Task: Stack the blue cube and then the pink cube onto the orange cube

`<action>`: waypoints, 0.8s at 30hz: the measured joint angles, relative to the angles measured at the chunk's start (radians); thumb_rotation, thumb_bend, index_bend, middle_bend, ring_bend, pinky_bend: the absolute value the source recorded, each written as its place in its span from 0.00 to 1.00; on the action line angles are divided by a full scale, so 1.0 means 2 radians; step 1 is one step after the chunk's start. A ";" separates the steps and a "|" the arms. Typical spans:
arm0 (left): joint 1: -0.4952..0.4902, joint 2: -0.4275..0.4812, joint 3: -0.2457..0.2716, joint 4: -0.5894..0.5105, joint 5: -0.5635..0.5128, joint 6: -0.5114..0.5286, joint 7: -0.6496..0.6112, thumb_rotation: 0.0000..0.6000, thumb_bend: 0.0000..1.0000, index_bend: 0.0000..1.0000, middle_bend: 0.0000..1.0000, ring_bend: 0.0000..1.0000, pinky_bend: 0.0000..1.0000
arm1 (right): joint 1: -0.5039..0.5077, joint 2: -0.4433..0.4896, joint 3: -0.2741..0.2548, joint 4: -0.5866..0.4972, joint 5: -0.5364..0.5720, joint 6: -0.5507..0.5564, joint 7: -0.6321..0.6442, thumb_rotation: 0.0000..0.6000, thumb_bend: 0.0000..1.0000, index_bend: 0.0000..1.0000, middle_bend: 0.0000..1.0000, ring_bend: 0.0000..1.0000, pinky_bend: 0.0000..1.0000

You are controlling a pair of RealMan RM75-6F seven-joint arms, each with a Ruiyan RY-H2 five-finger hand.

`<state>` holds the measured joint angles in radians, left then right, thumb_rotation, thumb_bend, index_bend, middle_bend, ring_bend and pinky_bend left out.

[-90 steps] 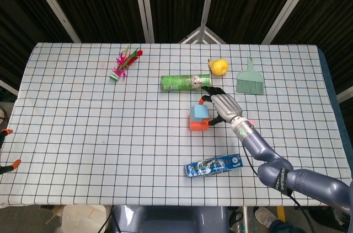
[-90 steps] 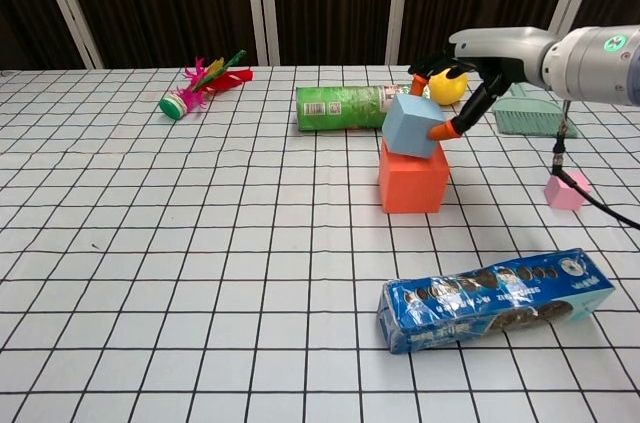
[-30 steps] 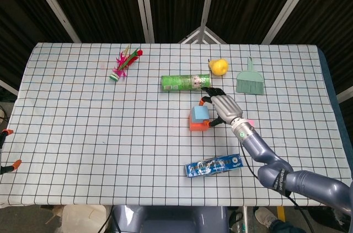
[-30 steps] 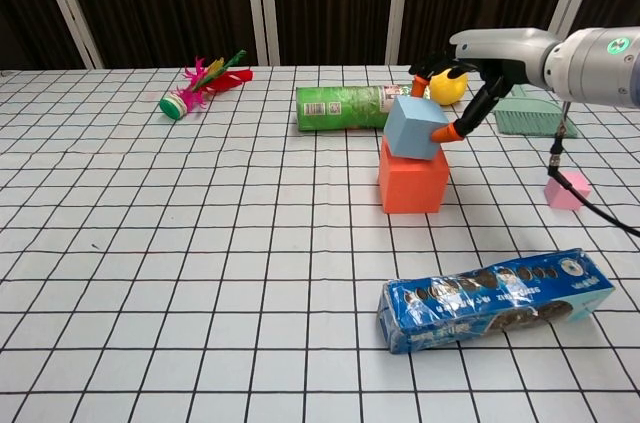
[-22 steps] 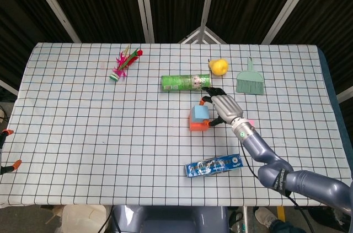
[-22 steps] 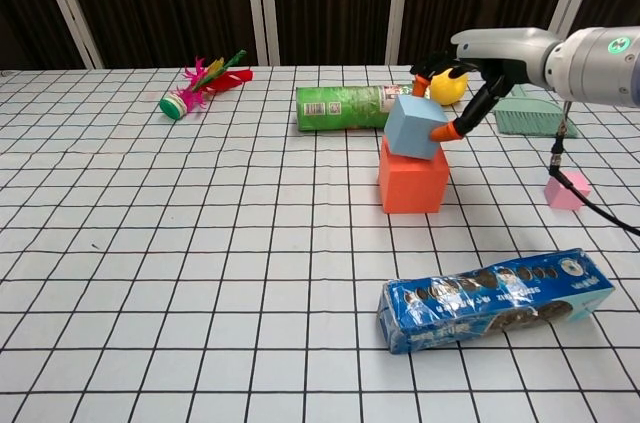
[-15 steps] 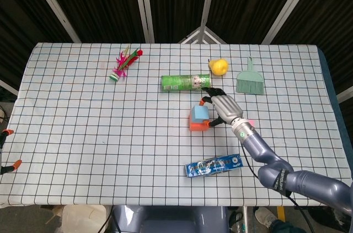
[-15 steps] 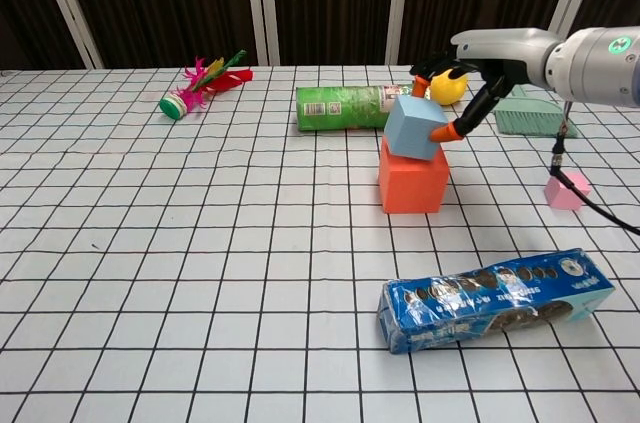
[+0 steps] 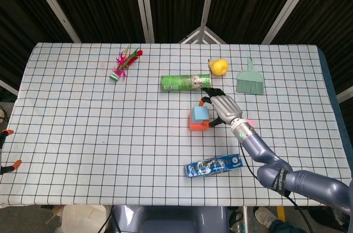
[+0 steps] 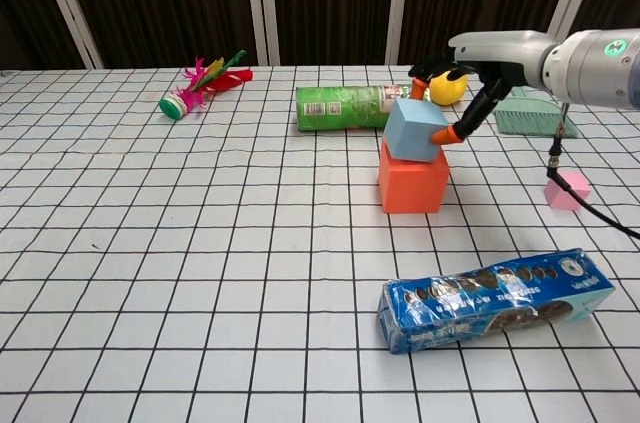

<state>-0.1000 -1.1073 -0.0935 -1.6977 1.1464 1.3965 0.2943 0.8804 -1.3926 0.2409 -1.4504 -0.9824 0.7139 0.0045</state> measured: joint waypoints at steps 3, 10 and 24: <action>0.000 0.000 0.000 0.000 -0.001 0.001 0.001 1.00 0.20 0.21 0.01 0.00 0.02 | 0.000 -0.001 0.001 0.003 -0.002 0.000 0.003 1.00 0.43 0.44 0.07 0.02 0.00; -0.001 -0.002 0.000 0.000 -0.001 0.000 0.005 1.00 0.20 0.21 0.01 0.00 0.02 | 0.001 -0.003 0.000 0.004 -0.001 -0.001 0.001 1.00 0.43 0.44 0.07 0.03 0.00; -0.001 -0.002 0.000 0.000 -0.002 0.000 0.004 1.00 0.20 0.21 0.01 0.00 0.02 | 0.002 -0.009 -0.002 0.006 0.007 0.001 -0.008 1.00 0.43 0.44 0.07 0.03 0.00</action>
<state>-0.1025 -1.1106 -0.0940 -1.6978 1.1420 1.3961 0.3024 0.8846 -1.4103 0.2362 -1.4374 -0.9676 0.7166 -0.0111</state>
